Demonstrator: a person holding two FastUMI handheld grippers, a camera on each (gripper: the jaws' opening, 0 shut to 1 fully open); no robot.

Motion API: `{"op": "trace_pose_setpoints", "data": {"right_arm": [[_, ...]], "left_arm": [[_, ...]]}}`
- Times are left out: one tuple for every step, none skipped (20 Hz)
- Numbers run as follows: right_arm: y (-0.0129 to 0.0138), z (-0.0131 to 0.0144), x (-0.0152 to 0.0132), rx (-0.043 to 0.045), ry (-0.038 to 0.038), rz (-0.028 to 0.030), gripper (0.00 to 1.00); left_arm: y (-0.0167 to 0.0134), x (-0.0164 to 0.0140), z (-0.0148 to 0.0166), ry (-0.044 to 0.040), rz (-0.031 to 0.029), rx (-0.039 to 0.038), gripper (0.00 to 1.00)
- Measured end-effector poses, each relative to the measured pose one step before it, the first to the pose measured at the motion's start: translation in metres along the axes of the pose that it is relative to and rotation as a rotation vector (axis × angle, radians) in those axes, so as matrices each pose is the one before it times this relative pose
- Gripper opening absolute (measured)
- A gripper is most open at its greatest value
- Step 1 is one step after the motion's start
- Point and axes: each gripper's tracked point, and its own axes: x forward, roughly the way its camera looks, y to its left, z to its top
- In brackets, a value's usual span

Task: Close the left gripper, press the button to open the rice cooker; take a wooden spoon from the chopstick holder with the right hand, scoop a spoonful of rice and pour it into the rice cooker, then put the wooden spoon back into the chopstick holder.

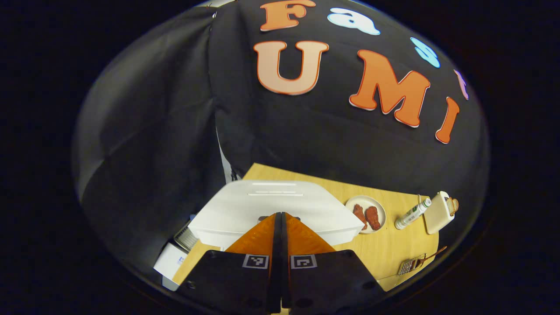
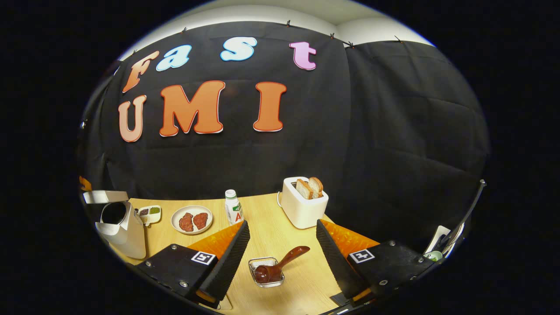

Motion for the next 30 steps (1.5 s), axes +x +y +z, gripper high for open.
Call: {"op": "trace_pose_setpoints", "data": {"right_arm": [[-0.00163,-0.00872,0.00463,0.00154,0.01857,0.00688,0.95],[-0.00065,-0.0084,0.00541,0.00166,0.02164,0.00896,0.95],[-0.0009,-0.0082,0.00553,0.00245,0.021,0.00837,0.95],[-0.00075,-0.0064,0.00547,0.00335,0.01882,0.01087,0.95],[-0.00132,-0.00656,0.00612,0.00269,0.01845,0.00672,0.95],[-0.00174,-0.00702,0.00747,0.00329,0.01756,0.00507,0.95],[-0.00285,-0.00507,0.00618,0.00171,0.01744,0.00361,0.95],[-0.00234,-0.0063,0.00611,0.00386,0.01826,0.00467,0.95],[-0.00157,-0.00542,0.00747,0.00297,0.02319,0.00305,0.95],[-0.00309,-0.00599,0.00587,0.00495,0.01698,0.0051,0.94],[-0.00086,-0.00687,0.00764,0.00349,0.02116,0.00661,0.93],[-0.00085,-0.00611,0.00466,0.00467,0.02175,0.00772,0.92],[-0.00105,-0.00546,0.00598,0.00805,0.02399,0.00654,0.91],[-0.00316,-0.00661,0.006,0.01077,0.01795,0.01267,0.9],[-0.00155,-0.00331,0.00655,0.01252,0.01489,0.0067,0.88],[0.00099,-0.00455,0.00595,0.01261,0.01413,0.01222,0.86],[0.00066,-0.00313,0.0069,0.0177,0.01448,0.01091,0.83],[0.00355,-0.00407,0.00401,0.02064,0.0188,0.01239,0.81],[0.00182,-0.00399,0.00275,0.02436,0.01068,0.01406,0.78],[0.00227,-0.00233,0.00458,0.02469,0.01064,0.01519,0.77],[-0.00068,-0.00384,0.00513,0.02107,0.00929,0.01195,0.74],[-0.00002,-0.00232,0.00544,0.01223,0.00673,0.00413,0.72],[-0.00285,-0.00574,0.00443,0.00474,0.01947,-0.00507,0.7],[0.00045,-0.00196,0.00503,0.00357,0.00659,0.00341,0.7],[0.0029,0.00094,0.00508,0.00266,-0.001,0.00395,0.68],[0.00117,-0.00039,0.00256,-0.00111,0.00329,0.00838,0.67],[0.00176,0.00208,0.00408,-0.00122,-0.00241,0.00581,0.66],[0.00078,0.00077,0.00381,-0.00065,0.00241,0.00373,0.66],[0.00294,0.00213,0.00408,0.00439,0.00369,0.01244,0.66],[-0.00057,0.00214,0.00386,0.00943,-0.00006,0.00199,0.66]], "left_arm": [[-0.00216,-0.00894,0.00533,-0.03114,0.00791,0.00077,0.05],[-0.00378,-0.01188,0.00405,-0.02071,-0.00382,-0.00077,0.05],[-0.00315,-0.00521,0.00283,-0.01772,-0.00567,-0.00396,0.05],[-0.00227,-0.00632,0.00513,-0.02658,-0.00339,-0.00418,0.05],[-0.00179,-0.00536,0.00513,-0.03039,0.00122,-0.00149,0.05],[0.00106,-0.00784,0.00751,-0.04024,0.01029,0.00596,0.06],[0.00291,-0.00758,0.00658,-0.04107,0.01752,0.0097,0.05],[0.00245,-0.01022,0.00776,-0.03762,0.01601,0.00838,0.05],[-0.00027,-0.00412,0.00559,-0.03514,0.00838,-0.0022,0.05],[-0.00132,-0.00749,0.00507,-0.02395,0.00207,-0.00554,0.05],[-0.00076,-0.00744,0.00211,-0.01424,0.00166,-0.00692,0.05],[-0.0006,-0.00667,0.0018,-0.01001,-0.0002,-0.00404,0.11],[-0.00137,-0.00842,-0.001,-0.00253,-0.00758,-0.00076,0.16],[-0.003,-0.00668,0.00118,-0.01426,-0.009,0.00018,0.24],[-0.00198,-0.00985,0.00541,-0.01522,-0.00198,0.00492,0.31],[-0.00156,-0.00682,0.00332,-0.0199,0.00064,0.01264,0.42],[0.00049,-0.00639,0.00172,-0.02003,0.00696,0.0175,0.44],[0.0017,-0.00406,0.00329,-0.01494,0.01407,0.02632,0.48],[0.00149,-0.00801,0.00187,-0.00993,0.01542,0.02359,0.55],[-0.00038,-0.0043,0.00058,-0.00773,0.00728,0.01532,0.62],[-0.00176,-0.00582,0.00144,-0.00687,-0.00118,0.00469,0.62],[-0.00115,-0.00432,0.00132,-0.00586,-0.00418,-0.00216,0.65],[-0.00016,-0.00357,0.00018,0.00028,-0.00062,-0.00136,0.65],[0.00082,-0.00199,-0.00075,0.00056,0.00053,0.00124,0.65],[0.00136,-0.00325,-0.00016,-0.00056,0.0021,0.00093,0.65],[0.00051,-0.00267,-0.00098,0.00359,0.00027,-0.0012,0.61],[-0.00009,-0.0027,-0.00037,0.0007,-0.0006,-0.00222,0.62],[0.00079,-0.00213,-0.00047,0.00491,0.00015,0.00016,0.61],[0.00183,-0.00193,-0.00067,0.00206,0.00362,0.00145,0.65],[0.00142,-0.00179,0.00008,0.00139,0.00456,0.00035,0.61]]}}
